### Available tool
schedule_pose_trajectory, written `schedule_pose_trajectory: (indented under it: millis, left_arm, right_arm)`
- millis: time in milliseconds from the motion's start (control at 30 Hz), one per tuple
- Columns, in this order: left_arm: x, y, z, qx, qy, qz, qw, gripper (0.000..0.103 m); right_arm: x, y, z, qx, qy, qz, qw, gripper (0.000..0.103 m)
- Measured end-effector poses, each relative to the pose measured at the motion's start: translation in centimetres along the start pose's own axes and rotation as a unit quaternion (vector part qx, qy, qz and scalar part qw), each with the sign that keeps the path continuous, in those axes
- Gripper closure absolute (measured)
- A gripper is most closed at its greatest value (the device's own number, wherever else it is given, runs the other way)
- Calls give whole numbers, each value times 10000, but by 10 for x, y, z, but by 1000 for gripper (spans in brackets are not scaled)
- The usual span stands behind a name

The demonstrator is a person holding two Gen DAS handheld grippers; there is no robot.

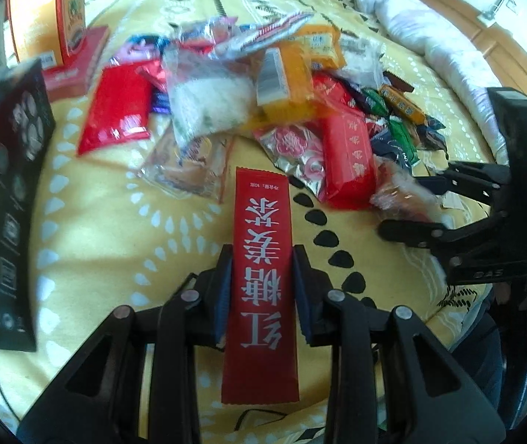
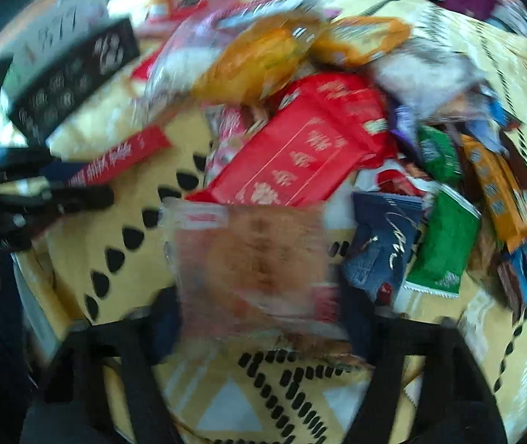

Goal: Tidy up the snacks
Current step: 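Grasp the bread bun bag with the right tool and lift it, then carry the bun bag and red stick packet over the basin with both tools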

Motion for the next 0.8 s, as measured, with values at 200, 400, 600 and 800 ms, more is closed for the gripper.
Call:
schedule_pose_trajectory:
  millis: [200,400,600,800]
  left_arm:
    - [-34,-4,-20,-56,541,-29,9985,73]
    - [-105,-14,-53,-118,1280,-30,9917,73]
    - [-192,-75,-86,-514,2050,-482,9762,73]
    - [-258,-182,-87,-1248,2419,-1225,9544,73]
  right_arm:
    - [-46,-14,-2,58,833,363,9958,44]
    - [-104,-25,-37,71,1570,528,9862,44]
    - [-149,-80,-120,-372,2155,273,9754,44]
    - [-164,-181,-204,-1021,2457,-409,9631,44]
Point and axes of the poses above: each gripper's, at about its wrist camera, not at the fingertips, and x roughly the way its jaws point, y to its right, z to its underside, the point moved 8 cm from there along x, roughly the way its jaws point, and after that the axes turned 7 degrees about -z, right-handed, at the moved point
